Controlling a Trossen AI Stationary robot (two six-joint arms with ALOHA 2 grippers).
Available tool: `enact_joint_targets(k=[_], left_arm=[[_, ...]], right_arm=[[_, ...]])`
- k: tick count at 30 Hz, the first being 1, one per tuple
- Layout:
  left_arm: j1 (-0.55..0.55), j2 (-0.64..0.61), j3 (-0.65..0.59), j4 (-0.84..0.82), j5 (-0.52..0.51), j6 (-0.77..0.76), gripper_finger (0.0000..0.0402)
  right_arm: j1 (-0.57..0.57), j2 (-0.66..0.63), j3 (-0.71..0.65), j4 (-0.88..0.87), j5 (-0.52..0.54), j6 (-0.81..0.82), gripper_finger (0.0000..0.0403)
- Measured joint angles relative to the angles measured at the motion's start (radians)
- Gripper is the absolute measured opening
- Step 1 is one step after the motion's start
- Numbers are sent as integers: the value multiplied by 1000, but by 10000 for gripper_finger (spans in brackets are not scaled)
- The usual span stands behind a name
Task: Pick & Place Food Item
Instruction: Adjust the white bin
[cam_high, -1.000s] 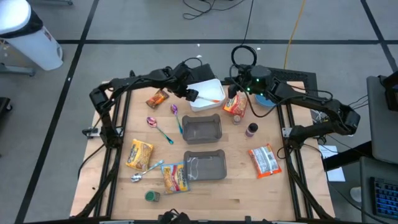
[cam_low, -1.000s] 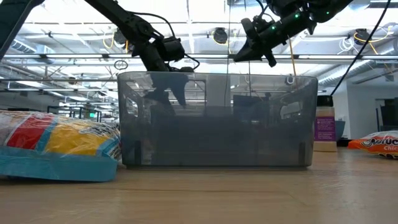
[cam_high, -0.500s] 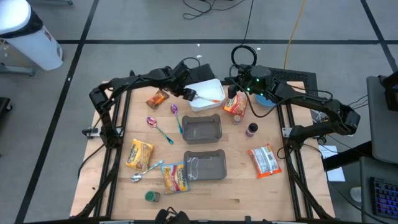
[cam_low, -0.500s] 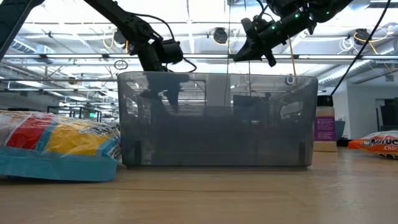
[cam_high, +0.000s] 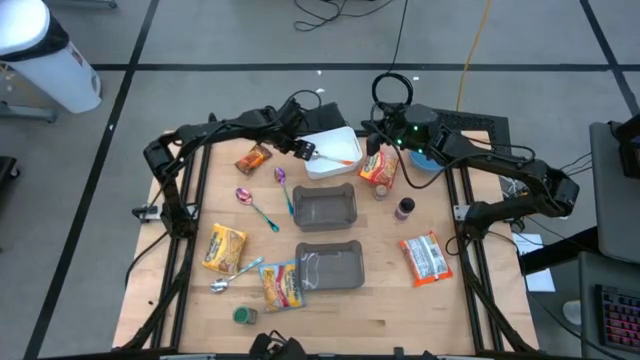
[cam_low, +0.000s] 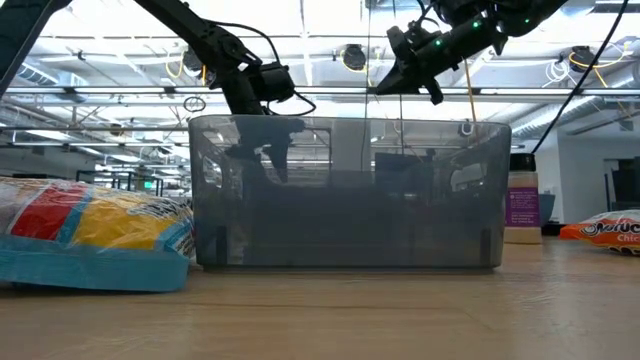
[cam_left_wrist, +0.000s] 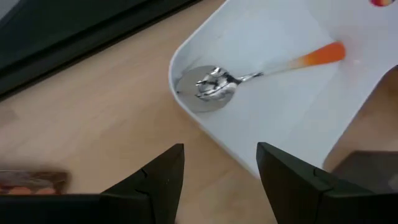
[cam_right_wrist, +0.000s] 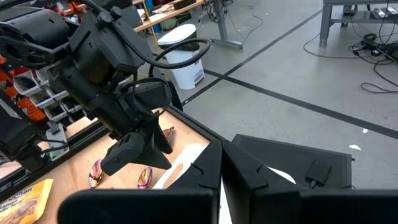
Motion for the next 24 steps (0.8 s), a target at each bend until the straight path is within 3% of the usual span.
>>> enact_joint_targets(k=[24], left_arm=[[0,1,-1,45,-76,-18,209]], right_arm=[[0,0,0,0,0,-4,0]])
